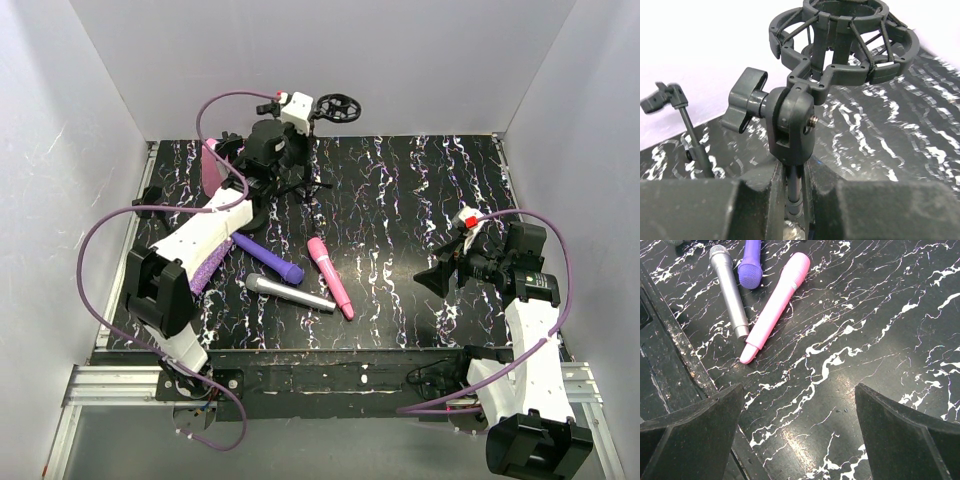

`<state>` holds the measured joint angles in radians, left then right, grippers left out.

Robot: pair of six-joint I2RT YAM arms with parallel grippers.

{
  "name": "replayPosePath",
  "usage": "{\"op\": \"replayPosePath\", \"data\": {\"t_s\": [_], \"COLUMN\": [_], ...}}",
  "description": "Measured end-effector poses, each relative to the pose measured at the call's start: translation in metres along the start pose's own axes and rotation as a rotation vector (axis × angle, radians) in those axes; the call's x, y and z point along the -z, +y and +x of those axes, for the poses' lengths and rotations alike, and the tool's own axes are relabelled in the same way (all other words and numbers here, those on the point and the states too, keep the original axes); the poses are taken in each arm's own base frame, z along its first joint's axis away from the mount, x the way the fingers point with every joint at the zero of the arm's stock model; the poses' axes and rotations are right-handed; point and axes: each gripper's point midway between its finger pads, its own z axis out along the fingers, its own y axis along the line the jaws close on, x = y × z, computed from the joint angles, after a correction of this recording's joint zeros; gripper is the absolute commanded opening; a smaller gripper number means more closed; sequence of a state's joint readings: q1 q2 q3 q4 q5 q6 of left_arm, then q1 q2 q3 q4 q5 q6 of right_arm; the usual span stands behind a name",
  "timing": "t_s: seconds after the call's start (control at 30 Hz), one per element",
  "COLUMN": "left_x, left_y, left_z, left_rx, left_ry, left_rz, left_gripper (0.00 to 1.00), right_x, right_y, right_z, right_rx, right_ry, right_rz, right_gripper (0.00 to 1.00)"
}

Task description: Attach the microphones to the stand

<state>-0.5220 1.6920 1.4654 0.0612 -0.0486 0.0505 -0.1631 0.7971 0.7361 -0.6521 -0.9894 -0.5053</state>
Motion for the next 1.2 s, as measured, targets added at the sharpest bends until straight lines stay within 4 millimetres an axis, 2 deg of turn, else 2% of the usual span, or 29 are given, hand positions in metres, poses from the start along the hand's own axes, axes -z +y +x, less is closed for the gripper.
{"op": "replayPosePath", "data": {"t_s": [0.13, 0.27, 0.63, 0.7, 0.83, 0.97, 1.03, 1.1, 1.17, 1.2], "left_x": [-0.006, -0.004, 0.000, -0.001, -0.007, -0.016, -0.020, -0.017, -0.016, -0.016], "left_y": [-0.022, -0.038, -0.061, -0.070, -0.109, -0.163, -0.184, -0.196, -0.199, -0.199], "left_z": [-0.018, -0.021, -0.008, -0.008, 0.002, 0.035, 0.036, 0.037, 0.038, 0.038], "left_rx": [0.039, 0.073, 0.149, 0.175, 0.192, 0.161, 0.113, 0.087, 0.073, 0.072], "left_ry": [-0.052, -0.063, -0.033, -0.035, -0.034, 0.018, -0.001, -0.005, -0.008, -0.013], "left_rz": [0.099, 0.162, 0.259, 0.287, 0.365, 0.455, 0.484, 0.505, 0.510, 0.509], "left_gripper": [0.00, 0.00, 0.00, 0.00, 0.00, 0.00, 0.00, 0.00, 0.09, 0.18], "right_x": [0.000, 0.000, 0.000, 0.000, 0.000, 0.001, 0.001, 0.001, 0.001, 0.001], "right_y": [0.000, 0.000, 0.000, 0.000, -0.001, -0.002, -0.003, -0.003, -0.004, -0.004], "right_z": [0.000, 0.000, -0.001, 0.000, 0.000, 0.001, 0.001, 0.001, 0.001, 0.001], "right_rx": [0.000, 0.002, 0.009, 0.009, 0.011, 0.015, 0.018, 0.021, 0.022, 0.023], "right_ry": [0.000, -0.001, -0.002, -0.001, 0.000, 0.004, 0.006, 0.008, 0.008, 0.009], "right_rz": [0.000, 0.001, 0.001, 0.002, 0.004, 0.012, 0.015, 0.018, 0.019, 0.019], "right_gripper": [0.98, 0.98, 0.98, 0.98, 0.98, 0.98, 0.98, 0.98, 0.98, 0.98]}}
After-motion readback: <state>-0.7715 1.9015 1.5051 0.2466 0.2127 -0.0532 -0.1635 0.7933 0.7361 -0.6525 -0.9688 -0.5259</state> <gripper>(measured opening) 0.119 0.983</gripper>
